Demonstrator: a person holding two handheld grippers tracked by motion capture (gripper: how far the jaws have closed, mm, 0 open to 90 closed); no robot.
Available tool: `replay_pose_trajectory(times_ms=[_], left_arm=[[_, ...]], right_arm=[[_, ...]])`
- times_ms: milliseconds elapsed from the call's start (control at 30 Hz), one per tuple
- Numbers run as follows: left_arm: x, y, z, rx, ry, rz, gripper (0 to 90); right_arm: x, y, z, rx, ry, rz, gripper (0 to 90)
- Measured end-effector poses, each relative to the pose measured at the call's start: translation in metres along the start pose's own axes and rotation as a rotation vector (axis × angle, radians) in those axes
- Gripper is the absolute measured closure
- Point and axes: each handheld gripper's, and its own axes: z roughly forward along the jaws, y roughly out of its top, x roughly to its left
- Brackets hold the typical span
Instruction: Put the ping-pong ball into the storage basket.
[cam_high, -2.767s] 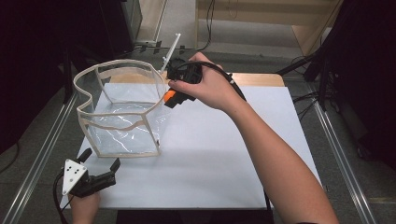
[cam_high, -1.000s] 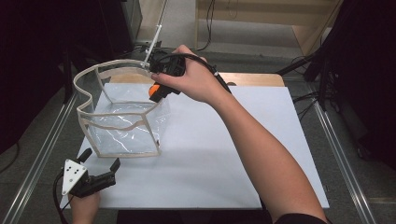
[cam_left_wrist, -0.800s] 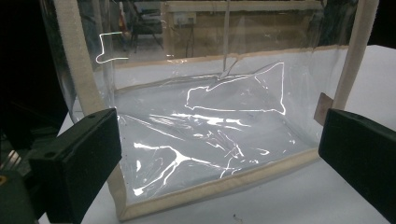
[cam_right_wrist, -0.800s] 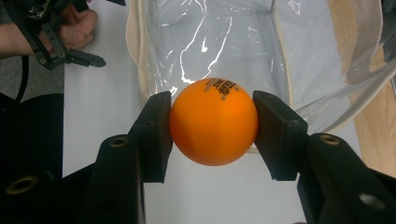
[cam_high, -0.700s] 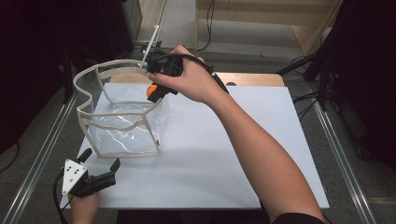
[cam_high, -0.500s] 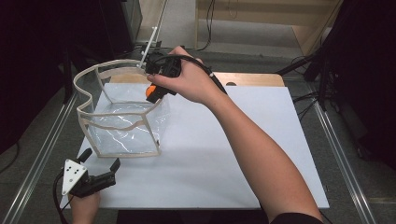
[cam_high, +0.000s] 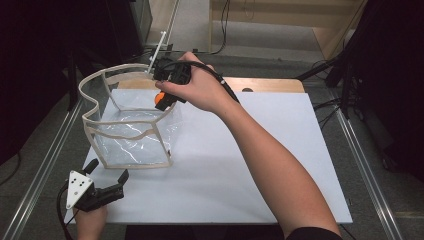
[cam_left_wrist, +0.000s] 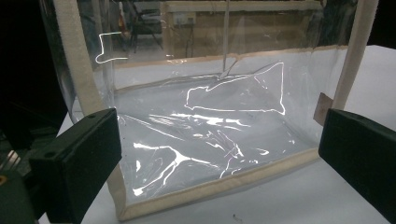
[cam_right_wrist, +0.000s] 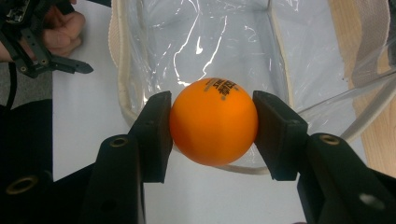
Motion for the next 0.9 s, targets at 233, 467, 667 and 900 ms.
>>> replay_pose_trajectory(times_ms=[233,467,667,900], left_arm=[[0.0,0.0,0.0,0.0,0.0,-0.001,0.0],[0.0,0.0,0.0,0.001,-0.001,-0.001,0.0],[0.0,0.0,0.0,-0.002,-0.001,-0.004,0.0],[0.0,0.0,0.0,-0.001,-0.001,-0.005,0.0]], right_arm=[[0.0,0.003,0.005,0.012,-0.005,0.013,47.9],[-0.002,0.005,0.013,0.023,-0.02,0.023,47.9],[-0.003,0.004,0.02,0.037,-0.022,0.03,47.9],[-0.004,0.003,0.027,0.05,-0.018,0.031,47.9]])
